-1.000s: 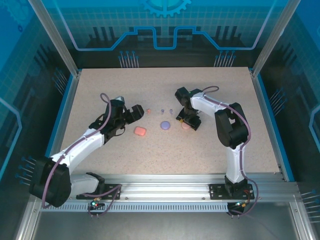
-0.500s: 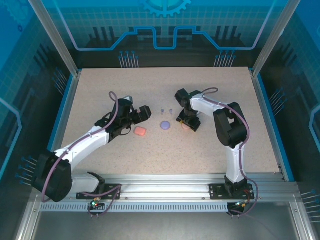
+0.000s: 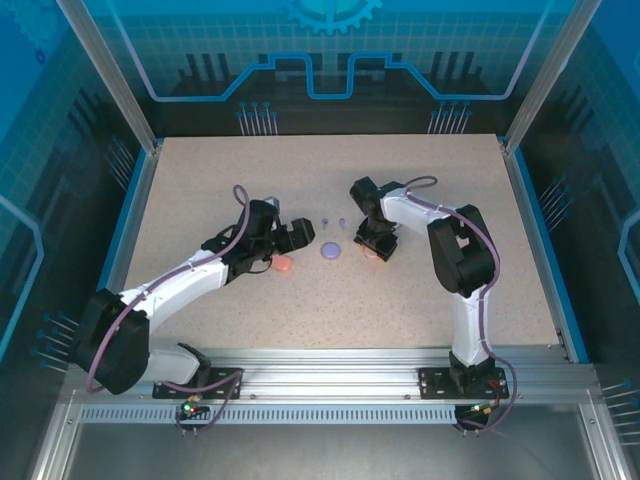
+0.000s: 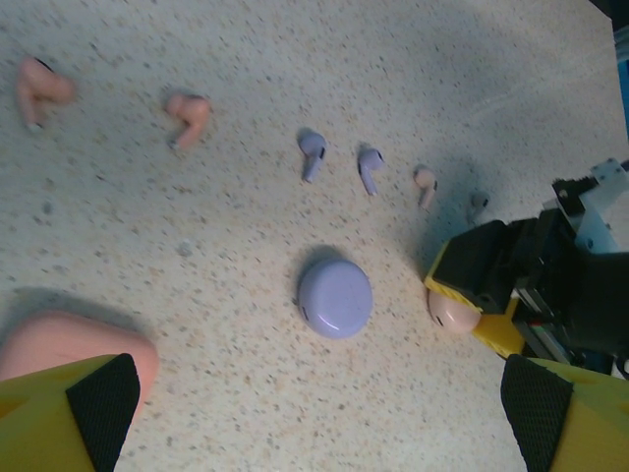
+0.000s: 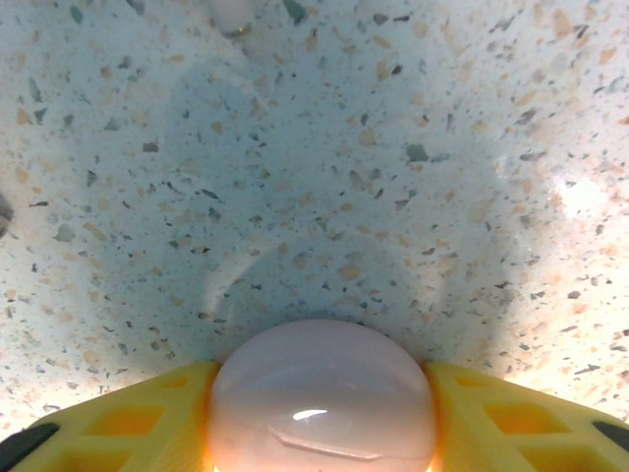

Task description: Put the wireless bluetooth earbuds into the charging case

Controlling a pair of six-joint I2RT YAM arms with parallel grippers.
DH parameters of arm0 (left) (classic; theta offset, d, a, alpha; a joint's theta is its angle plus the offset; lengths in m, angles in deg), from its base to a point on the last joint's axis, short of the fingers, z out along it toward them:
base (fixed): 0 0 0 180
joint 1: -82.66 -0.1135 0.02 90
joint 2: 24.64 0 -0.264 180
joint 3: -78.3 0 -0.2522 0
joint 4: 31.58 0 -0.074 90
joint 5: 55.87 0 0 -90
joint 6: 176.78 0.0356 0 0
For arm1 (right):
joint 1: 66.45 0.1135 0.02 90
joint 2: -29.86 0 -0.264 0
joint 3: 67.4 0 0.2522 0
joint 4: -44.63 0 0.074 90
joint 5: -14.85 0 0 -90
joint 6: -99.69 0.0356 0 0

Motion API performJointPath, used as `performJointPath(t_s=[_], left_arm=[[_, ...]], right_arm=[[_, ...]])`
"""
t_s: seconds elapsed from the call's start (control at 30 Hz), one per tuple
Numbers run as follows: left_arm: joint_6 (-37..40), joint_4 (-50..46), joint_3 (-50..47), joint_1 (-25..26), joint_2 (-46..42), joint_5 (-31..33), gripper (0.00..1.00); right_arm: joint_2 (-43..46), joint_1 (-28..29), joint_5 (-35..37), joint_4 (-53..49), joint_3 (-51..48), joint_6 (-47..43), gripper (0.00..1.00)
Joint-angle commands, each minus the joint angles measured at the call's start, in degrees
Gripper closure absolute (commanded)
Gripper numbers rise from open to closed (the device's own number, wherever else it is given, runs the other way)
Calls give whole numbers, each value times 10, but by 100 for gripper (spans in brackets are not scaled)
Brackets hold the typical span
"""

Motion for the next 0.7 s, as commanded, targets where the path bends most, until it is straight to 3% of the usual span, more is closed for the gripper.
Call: performJointPath(t_s=[0.0,0.3,0.67], left_arm=[[-33,60,-14,18,0,-33,1],[-104,176,-74,65,1,-32,1],[-92,383,-124,157,89,24,1]], right_arm=[[-2,8,-20,20,-37,4,49],[53,7,-29,46,-83,1,50],[114,-9,-58,67,-113,3,52]])
